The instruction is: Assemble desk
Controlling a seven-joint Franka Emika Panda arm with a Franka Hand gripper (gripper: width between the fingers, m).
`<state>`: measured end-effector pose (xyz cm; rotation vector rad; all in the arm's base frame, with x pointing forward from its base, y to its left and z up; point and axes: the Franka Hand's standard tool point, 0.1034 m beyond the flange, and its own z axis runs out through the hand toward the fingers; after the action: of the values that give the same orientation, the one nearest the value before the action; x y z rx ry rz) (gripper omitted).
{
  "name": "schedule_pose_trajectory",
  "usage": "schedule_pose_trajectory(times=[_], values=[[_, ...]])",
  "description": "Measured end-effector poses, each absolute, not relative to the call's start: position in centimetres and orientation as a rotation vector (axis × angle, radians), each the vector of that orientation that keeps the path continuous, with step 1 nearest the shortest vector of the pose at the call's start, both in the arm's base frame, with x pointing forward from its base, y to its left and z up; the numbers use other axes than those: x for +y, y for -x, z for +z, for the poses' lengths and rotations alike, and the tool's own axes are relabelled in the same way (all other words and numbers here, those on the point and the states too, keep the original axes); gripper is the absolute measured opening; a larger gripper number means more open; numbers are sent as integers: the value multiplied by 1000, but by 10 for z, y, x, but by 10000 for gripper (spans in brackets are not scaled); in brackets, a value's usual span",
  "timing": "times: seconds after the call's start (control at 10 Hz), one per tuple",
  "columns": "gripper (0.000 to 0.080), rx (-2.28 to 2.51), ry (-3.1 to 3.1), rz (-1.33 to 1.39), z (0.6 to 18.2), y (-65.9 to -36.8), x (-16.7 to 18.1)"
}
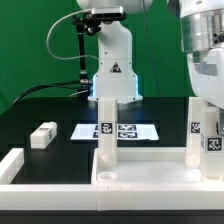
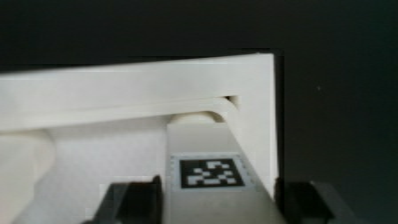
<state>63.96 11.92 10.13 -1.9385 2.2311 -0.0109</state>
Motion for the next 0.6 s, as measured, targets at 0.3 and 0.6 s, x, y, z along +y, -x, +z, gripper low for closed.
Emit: schedule_pose_trajectory(times=[0.3,0.6], values=[[308,2228,1938,-18,101,-640,121],[619,1692,2415,-117,102,-642,112]])
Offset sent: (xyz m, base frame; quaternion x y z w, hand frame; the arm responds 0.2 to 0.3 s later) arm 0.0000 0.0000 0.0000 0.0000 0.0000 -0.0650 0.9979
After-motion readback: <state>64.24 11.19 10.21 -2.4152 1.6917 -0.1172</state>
